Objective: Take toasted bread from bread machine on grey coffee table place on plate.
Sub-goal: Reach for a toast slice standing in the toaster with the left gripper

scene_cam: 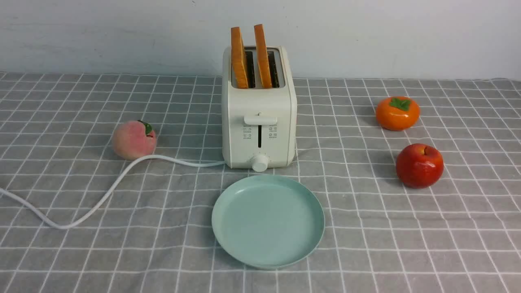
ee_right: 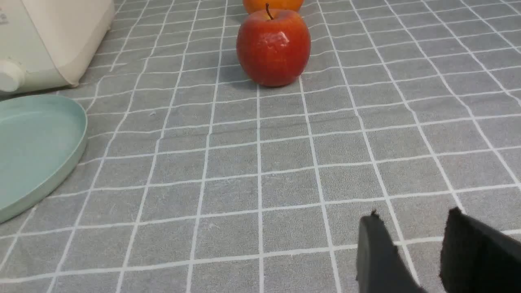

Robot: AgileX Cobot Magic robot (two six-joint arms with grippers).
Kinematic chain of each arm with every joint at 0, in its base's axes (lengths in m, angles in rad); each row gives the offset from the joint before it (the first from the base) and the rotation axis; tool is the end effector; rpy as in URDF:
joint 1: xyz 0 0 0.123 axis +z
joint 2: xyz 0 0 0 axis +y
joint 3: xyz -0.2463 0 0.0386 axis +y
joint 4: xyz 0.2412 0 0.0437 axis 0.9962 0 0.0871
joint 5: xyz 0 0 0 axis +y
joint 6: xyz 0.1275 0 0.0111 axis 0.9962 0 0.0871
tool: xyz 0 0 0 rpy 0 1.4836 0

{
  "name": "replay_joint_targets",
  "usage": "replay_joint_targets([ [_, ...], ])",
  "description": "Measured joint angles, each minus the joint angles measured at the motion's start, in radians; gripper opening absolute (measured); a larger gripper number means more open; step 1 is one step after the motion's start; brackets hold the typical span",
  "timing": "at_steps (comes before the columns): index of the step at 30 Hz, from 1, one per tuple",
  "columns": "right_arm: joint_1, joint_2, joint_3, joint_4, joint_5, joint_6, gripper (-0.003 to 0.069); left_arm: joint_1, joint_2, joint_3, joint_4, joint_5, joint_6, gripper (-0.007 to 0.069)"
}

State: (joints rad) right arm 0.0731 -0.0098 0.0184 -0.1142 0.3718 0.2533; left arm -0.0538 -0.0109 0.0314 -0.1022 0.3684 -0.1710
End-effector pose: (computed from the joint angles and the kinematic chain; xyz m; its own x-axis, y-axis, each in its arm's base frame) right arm 0.1175 0.0033 0.1641 -0.2880 0.1255 -0.9494 0.0088 0.9917 0.1284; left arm 0.1171 -0.0110 0.1598 -0.3080 -0.2469 -0.9188 0.0080 0.9650 -0.2620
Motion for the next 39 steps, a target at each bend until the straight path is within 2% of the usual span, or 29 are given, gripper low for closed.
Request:
replay_joint_targets([
  [3, 0.0, 0.0, 0.0, 0.003, -0.005, 0.004, 0.0239, 0.0, 0.0, 0.0, -0.004, -0.007, 0.0, 0.0237],
  [5, -0.001, 0.0, 0.003, 0.046, -0.041, 0.053, 0.0239, 0.0, 0.0, 0.0, -0.058, -0.064, 0.0, 0.0237],
  [11, -0.001, 0.0, 0.006, 0.195, -0.224, 0.226, 0.0238, 0.0, 0.0, 0.0, -0.331, -0.264, 0.0, 0.0237],
  [16, -0.003, 0.0, 0.006, 0.19, -0.237, 0.258, 0.0235, 0.0, 0.0, 0.0, -0.567, -0.368, 0.0, 0.0237],
  [18, -0.004, 0.0, 0.006, 0.185, -0.239, 0.259, 0.0235, 0.0, 0.0, 0.0, -0.619, -0.384, 0.0, 0.0237],
  [19, -0.005, 0.0, 0.006, 0.185, -0.263, 0.261, 0.0235, 0.0, 0.0, 0.0, -0.696, -0.416, 0.0, 0.0237],
  [21, -0.006, 0.0, 0.006, 0.185, -0.321, 0.261, 0.0235, 0.0, 0.0, 0.0, -0.772, -0.466, 0.0, 0.0235],
  [23, -0.006, 0.0, -0.011, 0.185, -0.352, 0.267, 0.0235, 0.0, 0.0, -0.003, -0.82, -0.506, 0.0, 0.0219],
  [25, -0.006, 0.009, -0.132, 0.185, -0.349, 0.284, 0.0214, 0.0, 0.0, -0.058, -0.855, -0.521, 0.003, 0.0141],
  [26, -0.006, 0.012, -0.132, 0.185, -0.344, 0.285, 0.0211, 0.0, 0.0, -0.066, -0.855, -0.517, 0.005, 0.0132],
  [27, -0.006, 0.065, -0.277, 0.178, -0.293, 0.286, 0.0179, 0.0, 0.0, -0.143, -0.848, -0.492, 0.023, 0.0047],
  [29, -0.007, 0.111, -0.369, 0.169, -0.22, 0.286, 0.0141, 0.0, 0.003, -0.211, -0.828, -0.452, 0.048, -0.0003],
  [31, -0.007, 0.265, -0.611, 0.14, 0.007, 0.246, 0.004, 0.0, 0.072, -0.366, -0.774, -0.322, 0.114, -0.0014],
  [32, -0.007, 0.319, -0.7, 0.132, 0.086, 0.218, 0.0012, 0.0, 0.109, -0.412, -0.756, -0.268, 0.132, -0.0014],
  [33, -0.007, 0.414, -0.798, 0.129, 0.252, 0.156, -0.0013, 0.0, 0.19, -0.479, -0.727, -0.155, 0.151, -0.0014],
  [35, -0.007, 0.534, -0.931, 0.129, 0.428, 0.066, -0.0018, 0.0, 0.338, -0.586, -0.683, 0.038, 0.155, -0.0014],
  [38, -0.007, 0.643, -1.017, 0.133, 0.572, -0.022, -0.0018, 0.0, 0.495, -0.686, -0.631, 0.211, 0.155, -0.0014],
  [39, -0.007, 0.725, -1.064, 0.142, 0.659, -0.068, -0.0018, 0.0, 0.644, -0.757, -0.575, 0.334, 0.156, -0.0014],
])
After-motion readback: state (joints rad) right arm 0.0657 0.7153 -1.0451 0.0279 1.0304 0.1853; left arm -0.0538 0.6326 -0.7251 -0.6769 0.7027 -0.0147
